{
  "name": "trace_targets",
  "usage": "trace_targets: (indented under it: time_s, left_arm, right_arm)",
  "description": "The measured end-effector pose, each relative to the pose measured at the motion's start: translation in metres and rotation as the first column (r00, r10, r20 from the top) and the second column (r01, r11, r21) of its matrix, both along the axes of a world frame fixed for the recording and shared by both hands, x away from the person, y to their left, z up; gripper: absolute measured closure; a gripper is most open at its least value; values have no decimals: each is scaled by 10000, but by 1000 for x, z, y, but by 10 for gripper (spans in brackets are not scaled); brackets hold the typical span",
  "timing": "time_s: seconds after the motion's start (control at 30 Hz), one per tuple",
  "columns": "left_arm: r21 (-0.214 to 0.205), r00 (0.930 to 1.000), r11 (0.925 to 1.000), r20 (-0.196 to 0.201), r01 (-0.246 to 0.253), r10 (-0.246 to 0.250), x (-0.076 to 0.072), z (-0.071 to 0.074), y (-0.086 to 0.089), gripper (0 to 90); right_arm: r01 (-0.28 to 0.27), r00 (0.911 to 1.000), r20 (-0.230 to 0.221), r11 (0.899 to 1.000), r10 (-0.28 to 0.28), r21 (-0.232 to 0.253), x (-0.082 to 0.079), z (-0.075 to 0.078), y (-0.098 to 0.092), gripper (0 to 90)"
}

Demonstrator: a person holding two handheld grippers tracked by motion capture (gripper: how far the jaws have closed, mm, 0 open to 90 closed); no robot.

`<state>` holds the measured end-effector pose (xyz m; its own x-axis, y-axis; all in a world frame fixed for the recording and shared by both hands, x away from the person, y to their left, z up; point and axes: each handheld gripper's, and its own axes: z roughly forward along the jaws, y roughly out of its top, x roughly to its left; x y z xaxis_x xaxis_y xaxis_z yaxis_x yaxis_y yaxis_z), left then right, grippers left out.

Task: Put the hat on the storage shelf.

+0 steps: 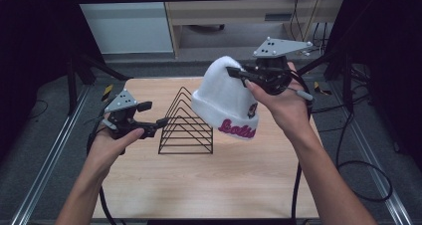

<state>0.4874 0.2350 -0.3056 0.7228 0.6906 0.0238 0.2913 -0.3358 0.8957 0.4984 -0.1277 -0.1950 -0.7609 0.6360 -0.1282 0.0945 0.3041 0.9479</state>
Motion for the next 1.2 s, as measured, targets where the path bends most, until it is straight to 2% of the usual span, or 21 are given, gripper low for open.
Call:
trace_targets:
  time_s: [0.23, 0.3, 0.47, 0.6, 0.63, 0.77, 0.9, 1.1, 1.2]
  left_arm:
    - [75, 9998, 9997, 17, 214, -214, 9, 9, -8, 226]
    - [-54, 9992, 9992, -38, 396, -396, 12, 12, -13, 239]
    - [25, 9983, 9983, 14, 584, -584, 18, 15, -24, 231]
    - [125, 9985, 9985, -107, 537, -536, 25, 12, -29, 227]
    - [46, 9981, 9981, -146, 607, -606, 27, 12, -30, 199]
    - [64, 9981, 9981, -134, 605, -604, 26, 12, -31, 170]
    - [180, 9964, 9967, -307, 790, -785, 28, 9, -34, 136]
    - [155, 9944, 9950, -413, 983, -976, 36, 4, -40, 130]
    - [221, 9932, 9936, -392, 1105, -1096, 38, 4, -42, 159]
  right_arm:
    - [-152, 9998, 124, 9999, 153, -31, 1, 10, 8, 838]
    - [-170, 9997, 180, 9998, 171, -40, 2, 13, 11, 838]
    - [-304, 9992, 263, 9995, 302, 108, 4, 20, 20, 838]
    - [-404, 9987, 303, 9991, 400, 100, 4, 21, 26, 838]
    - [-456, 9985, 305, 9990, 455, 38, 5, 21, 30, 838]
    - [-588, 9980, 250, 9982, 586, 75, 6, 20, 35, 838]
    - [-742, 9969, 247, 9972, 741, 62, 6, 21, 41, 838]
    - [-875, 9959, 252, 9961, 872, 96, 6, 22, 47, 838]
    - [-992, 9948, 239, 9950, 989, 128, 5, 22, 51, 838]
